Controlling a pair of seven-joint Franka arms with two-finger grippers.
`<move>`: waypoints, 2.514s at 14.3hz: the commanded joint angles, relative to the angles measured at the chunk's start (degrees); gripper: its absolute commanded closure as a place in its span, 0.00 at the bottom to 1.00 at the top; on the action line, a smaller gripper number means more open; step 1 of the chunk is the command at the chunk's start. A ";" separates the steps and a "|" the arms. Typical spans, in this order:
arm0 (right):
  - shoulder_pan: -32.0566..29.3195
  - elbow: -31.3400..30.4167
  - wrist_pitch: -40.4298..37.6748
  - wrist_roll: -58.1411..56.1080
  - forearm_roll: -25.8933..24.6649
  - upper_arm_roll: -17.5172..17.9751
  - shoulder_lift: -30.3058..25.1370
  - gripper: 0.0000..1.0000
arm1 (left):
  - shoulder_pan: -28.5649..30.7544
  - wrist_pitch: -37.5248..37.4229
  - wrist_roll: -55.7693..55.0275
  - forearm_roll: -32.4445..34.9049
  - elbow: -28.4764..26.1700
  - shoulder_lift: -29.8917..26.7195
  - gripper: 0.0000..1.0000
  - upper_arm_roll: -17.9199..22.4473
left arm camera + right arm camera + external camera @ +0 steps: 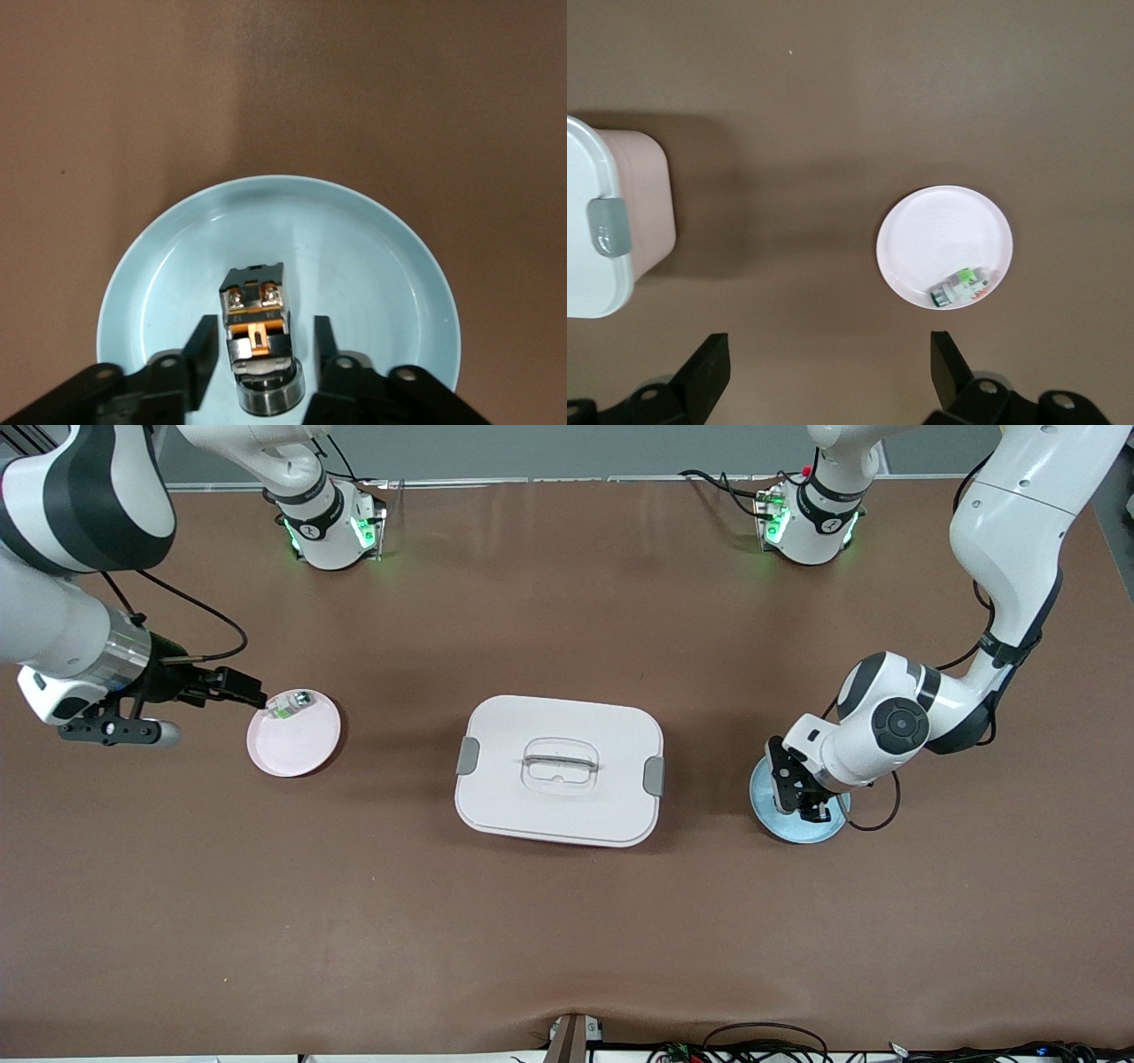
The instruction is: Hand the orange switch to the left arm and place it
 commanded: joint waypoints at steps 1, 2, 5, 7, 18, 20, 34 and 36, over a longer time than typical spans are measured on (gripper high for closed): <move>-4.70 -1.15 -1.48 -5.09 -1.51 0.98 -2.33 0.00 | 0.41 -1.21 -2.19 1.12 0.42 -1.92 0.00 -0.34; -5.84 -1.06 -1.75 -7.11 -2.12 0.98 -2.59 0.00 | 0.33 -4.00 -4.64 0.85 1.12 -3.15 0.00 -0.52; -7.00 -0.01 -3.15 -8.98 -2.39 0.98 -2.68 0.00 | 0.32 -16.21 -13.94 0.41 7.60 -4.83 0.00 -3.75; -6.91 0.86 -3.33 -8.98 -2.39 1.07 -2.59 0.00 | 0.59 -22.81 -20.54 -1.51 12.52 -5.18 0.00 -5.78; -7.00 9.21 -3.42 -8.89 -4.68 1.16 -0.92 0.00 | 0.94 -44.01 -59.10 -12.06 28.02 -10.36 0.00 -6.49; -6.91 10.10 -3.42 -8.98 -5.20 1.16 -0.92 0.00 | 1.55 -45.16 -65.36 -13.04 29.15 -12.29 0.00 -6.23; -7.44 16.08 -11.68 -8.81 -7.40 1.16 -1.01 0.00 | -8.36 -46.83 -67.50 -10.04 27.24 -23.18 0.00 12.82; -7.44 16.25 -11.51 -8.98 -7.58 1.16 -1.01 0.00 | -9.86 -46.92 -67.50 -11.62 25.30 -27.13 0.00 15.12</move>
